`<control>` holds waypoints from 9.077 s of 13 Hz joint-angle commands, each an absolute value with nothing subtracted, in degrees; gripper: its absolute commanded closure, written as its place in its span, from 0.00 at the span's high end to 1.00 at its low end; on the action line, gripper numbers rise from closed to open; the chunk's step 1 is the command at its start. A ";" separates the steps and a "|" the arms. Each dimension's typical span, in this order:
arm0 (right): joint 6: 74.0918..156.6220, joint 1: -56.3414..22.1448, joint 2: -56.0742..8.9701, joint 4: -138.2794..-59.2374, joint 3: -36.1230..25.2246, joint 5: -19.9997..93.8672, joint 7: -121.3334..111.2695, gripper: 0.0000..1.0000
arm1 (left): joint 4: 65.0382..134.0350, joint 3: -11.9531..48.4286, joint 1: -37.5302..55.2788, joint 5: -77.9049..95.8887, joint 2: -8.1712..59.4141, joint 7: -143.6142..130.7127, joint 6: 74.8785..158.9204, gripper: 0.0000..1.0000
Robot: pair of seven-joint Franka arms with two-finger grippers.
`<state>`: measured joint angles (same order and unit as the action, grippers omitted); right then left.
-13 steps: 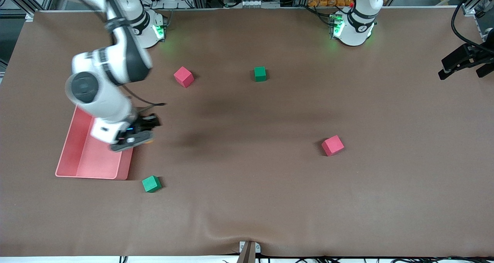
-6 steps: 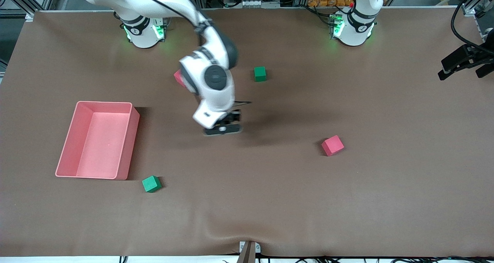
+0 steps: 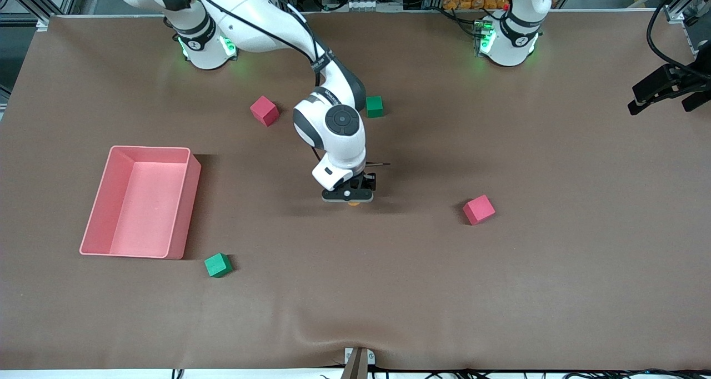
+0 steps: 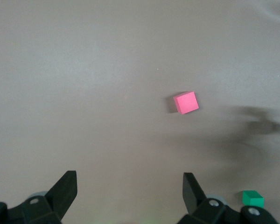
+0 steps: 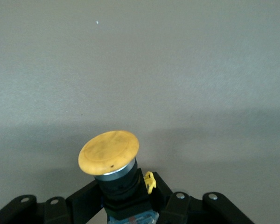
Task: Place and upright button with both arms
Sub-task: 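Carry the yellow button out of the tray to mid-table with the right gripper, then set the button down and withdraw the right gripper while the left gripper approaches, then lower the left gripper over the button and close on its base, then lift the button with the left gripper and turn it cap up, then lower the button upright onto the table and open the left gripper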
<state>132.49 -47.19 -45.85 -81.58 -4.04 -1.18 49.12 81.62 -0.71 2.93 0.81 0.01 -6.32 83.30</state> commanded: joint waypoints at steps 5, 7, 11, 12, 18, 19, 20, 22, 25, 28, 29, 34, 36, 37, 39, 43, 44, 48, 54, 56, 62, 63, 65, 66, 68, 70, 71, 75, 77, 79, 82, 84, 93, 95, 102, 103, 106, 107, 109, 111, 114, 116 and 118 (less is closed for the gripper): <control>132.89 -49.04 -50.10 -77.96 -4.48 -1.76 55.37 1.00 | 81.21 0.88 3.16 0.44 0.18 -6.77 79.45 1.00; 132.98 -48.43 -49.84 -77.87 -4.57 -1.58 55.37 1.00 | 81.47 0.88 3.25 0.35 0.35 -6.07 79.45 1.00; 132.19 -45.54 -45.20 -78.39 -4.83 -1.41 54.49 1.00 | 81.21 1.49 3.52 0.88 5.45 -6.42 76.91 1.00; 132.01 -44.57 -43.26 -79.09 -4.83 -1.41 54.41 1.00 | 81.30 1.58 3.52 0.79 5.45 -5.98 76.21 1.00; 132.19 -35.00 -25.17 -98.49 -4.75 -1.41 35.28 1.00 | 81.30 4.65 7.20 0.88 8.07 -6.77 75.59 1.00; 132.10 -33.15 -22.61 -101.48 -4.75 -1.41 32.03 1.00 | 81.12 5.70 8.69 0.97 10.26 -7.20 75.76 1.00; 132.01 -30.96 -20.24 -104.04 -4.75 -1.41 27.82 1.00 | 81.12 6.15 10.44 1.49 12.63 -7.38 75.94 1.00; 132.01 -26.92 -15.84 -109.22 -4.75 -1.32 20.07 1.00 | 80.86 6.15 13.00 4.47 17.38 -7.47 77.94 1.00; 132.01 -20.76 -11.26 -113.81 -4.75 -1.32 16.96 1.00 | 80.95 6.15 15.29 8.69 21.25 -9.39 84.80 1.00; 128.43 -15.05 -7.31 -115.31 -4.75 -1.32 8.99 1.00 | 80.86 6.42 20.02 9.75 25.65 -20.17 91.30 1.00; 125.54 -12.94 -5.47 -115.49 -4.75 -1.32 8.10 1.00 | 80.86 6.42 21.87 9.76 26.97 -24.56 94.10 1.00; 122.87 -2.49 1.40 -119.88 -4.75 -0.79 -6.28 1.00 | 79.11 6.42 30.05 9.76 33.03 -40.59 105.36 1.00; 120.95 1.48 2.10 -119.71 -4.75 0.43 -12.37 1.00 | 78.05 5.81 33.64 9.41 36.81 -42.70 109.13 1.00; 119.98 2.10 2.54 -119.62 -4.83 0.96 -12.74 1.00 | 78.05 5.71 35.14 9.23 38.31 -44.89 112.55 1.00; 118.48 2.11 2.90 -118.75 -4.83 0.97 -12.66 1.00 | 78.05 5.89 35.59 9.32 40.51 -45.26 115.91 1.00; 109.19 2.02 2.55 -110.94 -4.75 0.97 -12.04 1.00 | 78.05 5.80 37.62 9.32 45.17 -45.44 122.77 1.00; 105.77 2.02 2.11 -107.44 -4.75 0.88 -11.95 1.00 | 78.05 5.80 38.23 9.32 45.87 -45.61 123.83 1.00; 93.72 2.37 0.53 -94.95 -4.75 0.79 -10.28 1.00 | 78.05 5.19 39.38 9.05 48.25 -46.67 128.04 1.00; 82.53 0.70 0.18 -87.01 -4.48 1.14 -1.67 1.00 | 78.13 3.52 39.99 9.05 50.79 -47.02 134.19 0.96; 82.18 0.88 0.18 -87.19 -4.48 0.97 -2.37 1.00 | 78.13 2.47 41.48 9.05 51.33 -47.02 135.00 0.94; 82.44 1.50 0.53 -87.01 -4.66 1.05 -2.29 1.00 | 78.22 2.29 42.10 8.97 51.77 -47.02 135.00 0.64; 82.35 1.32 0.44 -86.92 -4.57 0.97 -1.76 1.00 | 78.22 2.29 42.10 8.96 51.77 -46.93 135.00 0.58; 82.35 1.06 0.18 -87.01 -4.48 1.05 -1.50 1.00 | 78.22 2.20 41.93 8.96 51.77 -46.93 135.00 0.54; 82.09 0.97 0.18 -87.01 -4.48 1.05 -1.41 1.00 | 78.22 2.20 41.84 8.96 51.77 -46.93 135.00 0.54; 81.31 1.05 0.18 -87.10 -4.48 1.05 -2.28 1.00 | 78.22 2.02 42.01 8.96 51.77 -46.93 135.00 0.38; 78.93 0.62 0.52 -87.01 -4.31 0.62 -2.37 1.00 | 78.22 1.93 42.19 8.96 51.51 -47.11 135.00 0.07; 78.58 -0.17 0.53 -87.01 -4.31 0.18 -2.29 1.00 | 78.22 1.59 42.36 8.96 51.16 -47.54 135.00 0.00; 80.50 -0.44 0.35 -87.10 -4.48 0.00 -2.37 1.00 | 78.75 1.23 43.33 6.52 48.61 -48.95 134.65 0.00; 80.60 -0.53 0.44 -87.10 -4.39 0.18 -2.46 1.00 | 79.27 0.88 44.29 3.97 47.55 -53.49 133.60 0.00; 80.68 -0.44 0.44 -87.10 -4.39 0.18 -2.46 1.00 | 79.71 0.53 47.44 -2.59 46.76 -67.69 132.02 0.00; 80.95 -0.53 0.09 -87.10 -4.48 -1.66 -3.59 1.00 | 79.28 0.35 50.97 -20.18 46.58 -84.08 129.03 0.00; 81.03 -0.53 0.26 -87.10 -4.40 -1.32 -4.75 1.00 | 79.02 0.26 51.06 -20.83 45.27 -84.20 125.18 0.07; 81.65 1.32 0.97 -87.10 -4.57 0.61 2.19 1.00 | 80.24 -7.65 70.21 -49.18 49.73 -117.46 109.95 0.05; 83.83 1.41 0.97 -87.45 -4.66 0.79 2.02 1.00 | 80.59 -7.38 70.84 -57.70 51.15 -123.90 109.95 0.03; 85.25 1.23 0.97 -87.89 -4.66 0.79 1.41 1.00 | 81.56 -7.47 72.86 -67.68 55.37 -130.89 108.81 0.06; 85.17 1.14 0.97 -87.89 -4.57 0.79 1.32 1.00 | 81.56 -7.47 72.95 -67.59 55.98 -131.04 108.46 0.07; 84.73 1.32 0.97 -87.89 -4.57 0.79 1.41 1.00 | 81.56 -7.47 73.39 -68.20 57.74 -131.22 107.75 0.08; 84.55 1.41 0.97 -87.89 -4.57 0.79 1.41 1.00 | 81.48 -7.47 73.48 -68.20 58.18 -131.31 107.75 0.08; 84.46 1.14 0.97 -87.89 -4.57 0.79 1.49 1.00 | 81.47 -7.56 73.65 -68.20 58.97 -131.40 106.79 0.08; 84.38 1.14 0.97 -87.98 -4.57 0.79 1.49 1.00 | 81.30 -7.56 73.65 -68.20 58.63 -130.52 106.52 0.09; 84.29 1.06 0.97 -87.89 -4.57 0.79 1.58 1.00 | 81.30 -7.56 73.57 -68.20 58.98 -130.52 106.52 0.46; 83.59 1.05 0.97 -87.89 -4.57 0.79 1.58 1.00 | 81.82 -7.65 73.56 -68.81 59.15 -127.38 106.44 1.00; 83.58 1.05 0.97 -87.89 -4.57 0.79 1.58 1.00 | 81.57 -7.56 73.65 -69.08 59.15 -125.16 105.91 1.00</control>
<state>84.16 0.87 0.91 -88.09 -4.83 0.04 0.86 82.30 -6.98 72.93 -67.56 58.62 -126.99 107.21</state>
